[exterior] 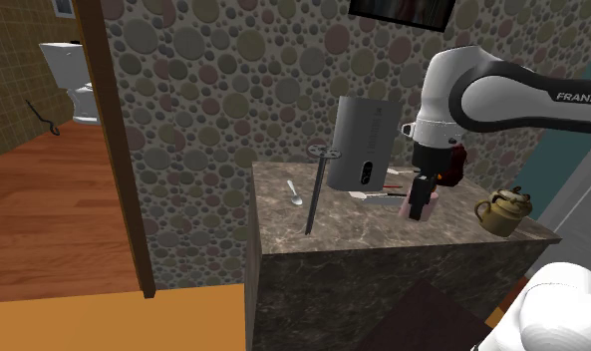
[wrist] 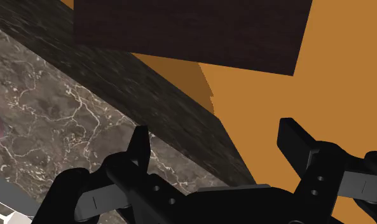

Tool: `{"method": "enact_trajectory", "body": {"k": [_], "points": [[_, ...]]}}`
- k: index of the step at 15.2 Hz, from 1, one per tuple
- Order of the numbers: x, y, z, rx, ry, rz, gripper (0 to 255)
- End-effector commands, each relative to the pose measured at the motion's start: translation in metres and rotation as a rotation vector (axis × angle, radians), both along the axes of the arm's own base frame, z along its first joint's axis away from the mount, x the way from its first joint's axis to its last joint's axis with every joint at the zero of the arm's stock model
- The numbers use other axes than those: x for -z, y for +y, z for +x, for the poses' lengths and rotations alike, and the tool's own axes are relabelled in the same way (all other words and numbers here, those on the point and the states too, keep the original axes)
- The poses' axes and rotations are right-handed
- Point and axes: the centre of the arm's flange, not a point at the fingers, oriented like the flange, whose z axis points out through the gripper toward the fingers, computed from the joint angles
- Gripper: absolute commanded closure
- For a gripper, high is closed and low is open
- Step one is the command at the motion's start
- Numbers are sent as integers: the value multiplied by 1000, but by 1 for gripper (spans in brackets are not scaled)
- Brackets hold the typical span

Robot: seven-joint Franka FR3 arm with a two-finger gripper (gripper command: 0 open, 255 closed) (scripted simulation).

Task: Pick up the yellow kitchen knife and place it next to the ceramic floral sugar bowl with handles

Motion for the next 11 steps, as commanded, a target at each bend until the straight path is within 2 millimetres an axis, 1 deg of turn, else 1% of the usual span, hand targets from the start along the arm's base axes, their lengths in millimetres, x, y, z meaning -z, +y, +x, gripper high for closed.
{"method": "enact_trajectory", "body": {"k": [1,6,11], "points": [[0,0,0,0,0,0,0],[26,-58,9,-135,-17,12,0],[52,-114,26,-270,-34,24,0]]}}
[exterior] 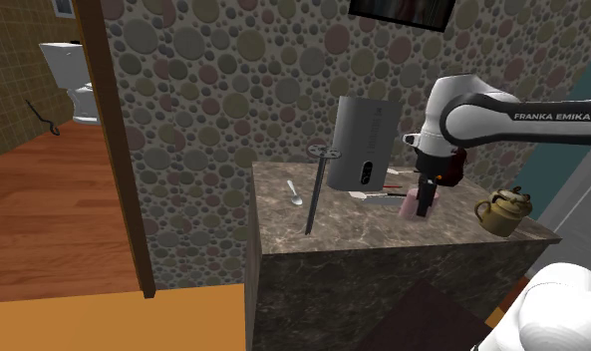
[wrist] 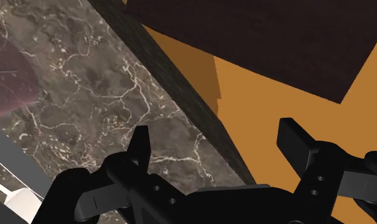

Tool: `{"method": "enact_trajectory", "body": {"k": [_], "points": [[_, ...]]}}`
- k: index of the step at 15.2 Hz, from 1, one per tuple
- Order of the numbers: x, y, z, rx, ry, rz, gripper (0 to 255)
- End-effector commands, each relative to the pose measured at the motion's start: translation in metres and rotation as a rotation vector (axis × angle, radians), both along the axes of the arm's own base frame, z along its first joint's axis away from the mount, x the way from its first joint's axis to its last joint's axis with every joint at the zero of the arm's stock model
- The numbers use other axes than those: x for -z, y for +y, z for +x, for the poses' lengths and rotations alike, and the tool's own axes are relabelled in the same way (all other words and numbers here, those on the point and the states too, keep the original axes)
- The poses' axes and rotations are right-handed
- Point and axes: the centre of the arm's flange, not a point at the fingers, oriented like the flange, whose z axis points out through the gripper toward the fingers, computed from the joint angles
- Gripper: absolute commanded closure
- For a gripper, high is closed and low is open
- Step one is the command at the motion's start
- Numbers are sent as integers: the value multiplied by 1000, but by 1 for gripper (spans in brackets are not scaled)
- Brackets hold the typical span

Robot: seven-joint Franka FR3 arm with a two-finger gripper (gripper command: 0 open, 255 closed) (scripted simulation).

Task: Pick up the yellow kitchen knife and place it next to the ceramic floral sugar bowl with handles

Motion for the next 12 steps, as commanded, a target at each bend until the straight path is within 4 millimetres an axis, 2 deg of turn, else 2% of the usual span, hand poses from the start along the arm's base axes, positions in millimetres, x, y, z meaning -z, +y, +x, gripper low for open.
{"method": "enact_trajectory", "body": {"k": [1,6,12], "points": [[12,-22,10,-59,-8,4,0],[38,-74,37,-194,-26,16,0],[70,-130,78,-356,-46,30,0]]}}
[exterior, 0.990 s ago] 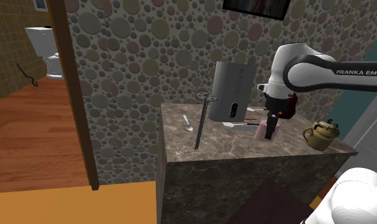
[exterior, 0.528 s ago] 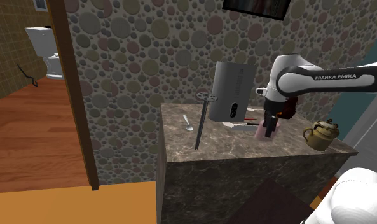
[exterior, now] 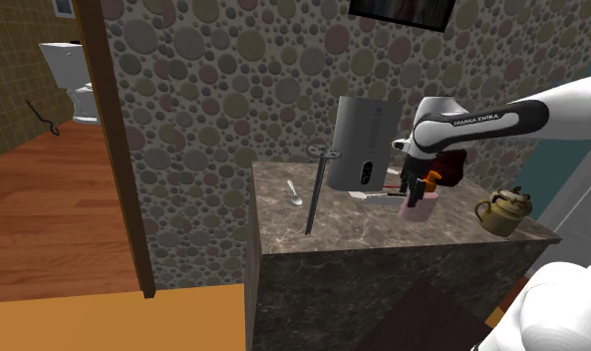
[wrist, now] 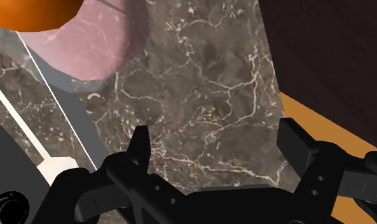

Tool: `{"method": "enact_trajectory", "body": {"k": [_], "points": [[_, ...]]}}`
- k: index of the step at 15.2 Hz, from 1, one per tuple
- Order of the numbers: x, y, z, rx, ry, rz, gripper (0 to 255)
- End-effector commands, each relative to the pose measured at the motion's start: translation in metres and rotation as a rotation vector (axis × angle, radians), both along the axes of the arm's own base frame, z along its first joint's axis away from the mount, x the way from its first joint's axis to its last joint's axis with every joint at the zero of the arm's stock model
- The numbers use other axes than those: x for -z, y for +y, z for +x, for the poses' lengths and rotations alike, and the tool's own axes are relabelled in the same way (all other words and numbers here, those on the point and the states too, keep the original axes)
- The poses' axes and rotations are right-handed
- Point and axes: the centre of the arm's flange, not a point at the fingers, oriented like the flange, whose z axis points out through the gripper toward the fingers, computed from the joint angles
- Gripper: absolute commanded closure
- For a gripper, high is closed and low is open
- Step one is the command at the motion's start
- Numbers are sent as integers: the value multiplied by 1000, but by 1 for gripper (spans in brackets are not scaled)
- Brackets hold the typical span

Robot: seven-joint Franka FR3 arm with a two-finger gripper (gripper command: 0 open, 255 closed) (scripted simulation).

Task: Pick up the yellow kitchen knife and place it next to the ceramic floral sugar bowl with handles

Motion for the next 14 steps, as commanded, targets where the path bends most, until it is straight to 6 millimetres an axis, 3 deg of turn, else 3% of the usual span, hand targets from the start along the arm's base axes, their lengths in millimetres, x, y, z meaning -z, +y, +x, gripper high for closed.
{"method": "enact_trajectory", "body": {"k": [1,10,14], "points": [[14,-16,14,-60,-7,3,0],[61,-83,95,-303,-38,24,0],[78,-85,97,-309,-39,25,0]]}}
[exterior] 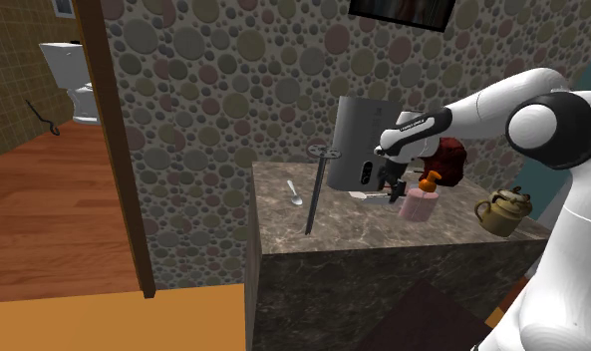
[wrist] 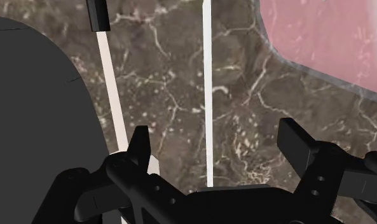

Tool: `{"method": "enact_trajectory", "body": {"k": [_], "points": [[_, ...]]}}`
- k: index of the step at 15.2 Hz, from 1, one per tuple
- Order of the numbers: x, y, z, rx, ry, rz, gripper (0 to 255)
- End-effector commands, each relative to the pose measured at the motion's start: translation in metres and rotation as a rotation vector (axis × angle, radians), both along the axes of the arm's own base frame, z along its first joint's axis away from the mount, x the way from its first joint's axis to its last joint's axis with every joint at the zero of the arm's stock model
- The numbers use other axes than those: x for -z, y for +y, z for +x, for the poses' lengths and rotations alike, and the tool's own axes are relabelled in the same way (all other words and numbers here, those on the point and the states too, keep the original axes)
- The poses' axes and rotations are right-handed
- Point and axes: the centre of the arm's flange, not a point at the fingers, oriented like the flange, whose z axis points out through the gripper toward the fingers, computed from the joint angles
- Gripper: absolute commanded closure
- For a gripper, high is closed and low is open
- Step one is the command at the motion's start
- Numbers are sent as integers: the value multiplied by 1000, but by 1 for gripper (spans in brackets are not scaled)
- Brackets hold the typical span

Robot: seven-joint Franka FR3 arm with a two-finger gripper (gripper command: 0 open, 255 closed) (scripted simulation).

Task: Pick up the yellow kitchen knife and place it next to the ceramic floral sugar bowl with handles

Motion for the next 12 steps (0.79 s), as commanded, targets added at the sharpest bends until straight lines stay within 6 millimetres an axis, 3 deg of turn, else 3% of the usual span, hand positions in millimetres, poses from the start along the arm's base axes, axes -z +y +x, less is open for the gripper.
{"method": "enact_trajectory", "body": {"k": [1,4,12], "points": [[10,-1,1,-3,-1,0,0],[29,-1,0,-3,-1,0,0],[29,-1,0,-3,-1,0,0]]}}
